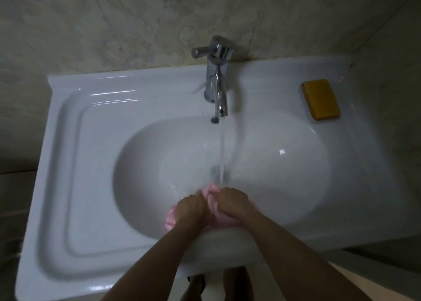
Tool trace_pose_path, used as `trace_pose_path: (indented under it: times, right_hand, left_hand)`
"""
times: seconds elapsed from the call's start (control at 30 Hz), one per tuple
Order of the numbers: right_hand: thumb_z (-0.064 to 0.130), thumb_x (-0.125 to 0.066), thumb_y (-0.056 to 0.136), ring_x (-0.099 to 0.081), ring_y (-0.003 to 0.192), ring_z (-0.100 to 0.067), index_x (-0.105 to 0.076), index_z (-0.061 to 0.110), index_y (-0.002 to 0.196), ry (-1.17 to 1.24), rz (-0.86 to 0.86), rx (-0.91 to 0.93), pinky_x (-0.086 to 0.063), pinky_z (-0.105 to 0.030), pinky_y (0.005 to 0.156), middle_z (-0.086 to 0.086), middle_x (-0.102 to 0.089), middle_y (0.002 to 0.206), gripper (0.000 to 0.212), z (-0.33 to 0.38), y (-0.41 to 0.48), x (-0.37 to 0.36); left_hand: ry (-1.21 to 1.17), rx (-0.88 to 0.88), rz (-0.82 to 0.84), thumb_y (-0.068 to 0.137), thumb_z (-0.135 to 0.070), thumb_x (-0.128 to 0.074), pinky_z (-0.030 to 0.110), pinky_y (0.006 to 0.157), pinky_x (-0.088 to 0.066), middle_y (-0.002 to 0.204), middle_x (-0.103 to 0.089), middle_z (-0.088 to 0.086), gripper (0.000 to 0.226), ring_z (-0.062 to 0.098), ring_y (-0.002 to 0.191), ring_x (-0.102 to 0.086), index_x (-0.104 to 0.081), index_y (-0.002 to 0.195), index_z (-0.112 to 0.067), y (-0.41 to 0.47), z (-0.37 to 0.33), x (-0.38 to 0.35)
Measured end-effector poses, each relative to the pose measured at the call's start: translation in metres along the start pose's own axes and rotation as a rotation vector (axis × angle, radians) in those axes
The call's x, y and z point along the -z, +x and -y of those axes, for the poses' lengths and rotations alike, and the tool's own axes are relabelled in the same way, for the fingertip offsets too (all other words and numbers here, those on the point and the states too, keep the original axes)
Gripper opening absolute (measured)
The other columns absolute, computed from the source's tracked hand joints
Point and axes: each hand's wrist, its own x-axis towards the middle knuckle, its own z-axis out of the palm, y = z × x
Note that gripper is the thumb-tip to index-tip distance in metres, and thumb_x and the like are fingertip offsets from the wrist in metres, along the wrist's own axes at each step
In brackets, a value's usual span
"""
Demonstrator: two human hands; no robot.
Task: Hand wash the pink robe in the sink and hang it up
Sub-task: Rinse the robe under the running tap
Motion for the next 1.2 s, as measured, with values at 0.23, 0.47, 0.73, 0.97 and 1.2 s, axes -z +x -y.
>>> trace_pose_path:
  times: [0.23,0.47,0.73,0.97,1.2]
  right_hand:
    - [0.041,-0.032,0.096,-0.060,0.106,-0.027,-0.064,0.019,0.115,-0.112,-0.178,-0.106,-0.045,-0.035,0.083,-0.006,-0.063,0.116,0.043,0.002,0.012,-0.022]
    - [0.041,-0.034,0.096,-0.061,0.105,-0.027,-0.066,0.015,0.109,-0.096,-0.201,-0.156,-0.041,-0.031,0.076,-0.006,-0.064,0.114,0.044,0.003,0.016,-0.023]
    - [0.044,-0.028,0.095,-0.062,0.097,-0.026,-0.066,0.016,0.104,-0.059,-0.185,-0.139,-0.041,-0.031,0.074,-0.005,-0.066,0.106,0.047,0.001,0.019,-0.025]
    - [0.059,-0.047,0.089,-0.056,0.116,-0.028,-0.058,0.007,0.124,0.457,0.121,-0.223,-0.044,-0.030,0.095,-0.013,-0.059,0.127,0.064,-0.015,0.014,0.017]
    - [0.062,-0.067,0.071,-0.031,0.133,-0.032,-0.042,0.029,0.135,0.154,-0.479,-0.162,-0.029,-0.045,0.108,-0.008,-0.034,0.146,0.077,-0.054,0.007,0.065]
  left_hand:
    - [0.031,0.038,-0.060,0.093,-0.038,-0.047,0.033,0.089,-0.046,0.111,-0.065,0.005,0.031,0.023,0.102,-0.062,-0.054,0.113,-0.016,0.009,-0.001,-0.013]
    - [0.063,-0.062,-0.009,0.091,-0.033,-0.053,0.034,0.094,-0.046,0.116,-0.062,0.003,0.031,0.021,0.106,-0.060,-0.055,0.117,-0.017,0.015,0.005,-0.014]
    - [0.135,-0.116,-0.015,0.086,-0.027,-0.059,0.035,0.090,-0.048,0.111,-0.062,0.004,0.033,0.022,0.102,-0.061,-0.053,0.116,-0.016,0.014,0.005,-0.011]
    - [-0.373,-0.022,0.255,0.089,-0.038,-0.055,0.031,0.088,-0.046,0.125,-0.057,0.011,0.044,0.023,0.105,-0.058,-0.050,0.124,-0.012,0.034,0.027,0.017]
    - [-0.194,-0.070,-0.326,0.069,-0.077,-0.053,0.059,0.107,-0.024,0.155,-0.012,0.011,0.098,0.034,0.140,-0.021,-0.016,0.147,-0.031,0.039,0.023,0.042]
